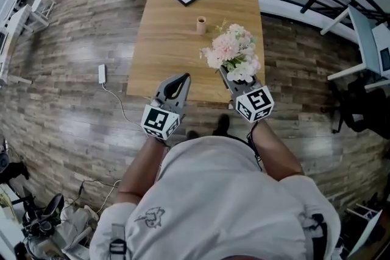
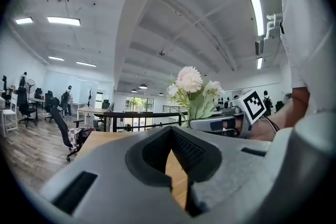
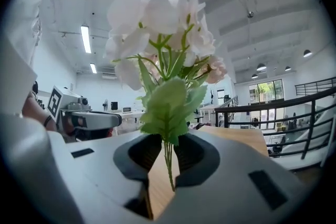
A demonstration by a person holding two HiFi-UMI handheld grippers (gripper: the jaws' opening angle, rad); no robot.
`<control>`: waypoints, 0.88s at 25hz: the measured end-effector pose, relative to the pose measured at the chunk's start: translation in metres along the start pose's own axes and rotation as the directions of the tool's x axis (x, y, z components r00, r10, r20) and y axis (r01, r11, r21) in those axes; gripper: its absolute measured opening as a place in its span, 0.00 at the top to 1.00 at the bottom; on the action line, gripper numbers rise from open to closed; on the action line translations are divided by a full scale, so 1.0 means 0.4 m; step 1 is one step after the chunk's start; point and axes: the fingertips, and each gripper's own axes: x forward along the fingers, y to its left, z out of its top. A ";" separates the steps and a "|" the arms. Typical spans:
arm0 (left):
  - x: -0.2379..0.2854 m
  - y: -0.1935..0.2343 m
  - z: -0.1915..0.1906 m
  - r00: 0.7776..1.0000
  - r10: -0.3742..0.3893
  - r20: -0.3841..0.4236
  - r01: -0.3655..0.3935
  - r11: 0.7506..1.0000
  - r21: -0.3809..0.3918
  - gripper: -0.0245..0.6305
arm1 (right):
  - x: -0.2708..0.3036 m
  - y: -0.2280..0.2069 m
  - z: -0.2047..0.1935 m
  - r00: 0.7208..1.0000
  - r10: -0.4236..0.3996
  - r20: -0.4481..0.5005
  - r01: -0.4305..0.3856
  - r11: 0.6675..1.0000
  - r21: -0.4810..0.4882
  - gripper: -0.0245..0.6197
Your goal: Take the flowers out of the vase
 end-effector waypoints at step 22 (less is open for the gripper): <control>-0.064 -0.241 -0.008 0.997 0.076 0.010 -0.076 0.997 -0.019 0.96 | -0.321 0.074 -0.042 0.994 0.105 -0.038 -0.105 0.994 -0.004 0.85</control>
